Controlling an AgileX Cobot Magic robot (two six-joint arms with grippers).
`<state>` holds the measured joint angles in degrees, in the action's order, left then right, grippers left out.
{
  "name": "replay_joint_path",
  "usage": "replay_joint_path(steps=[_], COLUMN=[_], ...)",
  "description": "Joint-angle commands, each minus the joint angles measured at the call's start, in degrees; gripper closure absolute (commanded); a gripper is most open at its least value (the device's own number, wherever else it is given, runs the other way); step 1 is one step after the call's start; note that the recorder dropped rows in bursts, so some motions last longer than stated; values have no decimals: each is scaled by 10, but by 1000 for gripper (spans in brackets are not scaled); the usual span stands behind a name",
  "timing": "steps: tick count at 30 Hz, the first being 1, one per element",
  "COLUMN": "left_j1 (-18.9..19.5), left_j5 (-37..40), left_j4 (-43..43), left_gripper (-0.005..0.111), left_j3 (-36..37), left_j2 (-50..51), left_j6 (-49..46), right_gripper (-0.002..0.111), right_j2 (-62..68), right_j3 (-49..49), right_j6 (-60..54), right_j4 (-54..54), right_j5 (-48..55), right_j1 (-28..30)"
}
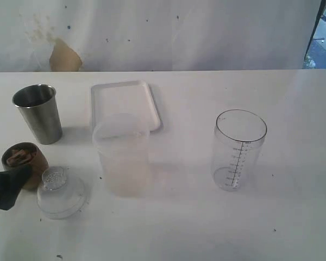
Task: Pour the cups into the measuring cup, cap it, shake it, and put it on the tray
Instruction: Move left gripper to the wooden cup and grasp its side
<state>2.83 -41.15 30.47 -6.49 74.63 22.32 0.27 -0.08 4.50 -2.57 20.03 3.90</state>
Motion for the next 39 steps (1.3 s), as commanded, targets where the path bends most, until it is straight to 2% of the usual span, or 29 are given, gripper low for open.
replay_joint_path(steps=[1,10,16,24,30,39], left_j1=[-2,-2,-2,-2,-2,-2], left_j5=[-59,-75,-115,-118,-159,-158], left_j4=[-55,-61,-64,-64,-64,-62], left_gripper=[2,2,2,2,2,2], left_j3=[-5,-43,-46,-79,-80,-115], left_j2=[47,151,192,260,285,328], left_j6=[-44,-58,-77,-76,-85,-88], right_gripper=[108,108,108,108,108,108], right_j2=[-3,-3,-3,-3,-3,-3], right_j3=[1,1,1,1,1,1], right_j6=[3,3,3,3,3,3], right_j4=[-2,-2,-2,-2,-2,-2], right_j5=[-3,-3,-3,-3,-3,-3], right_j1=[-2,-2,-2,-2,-2,-2])
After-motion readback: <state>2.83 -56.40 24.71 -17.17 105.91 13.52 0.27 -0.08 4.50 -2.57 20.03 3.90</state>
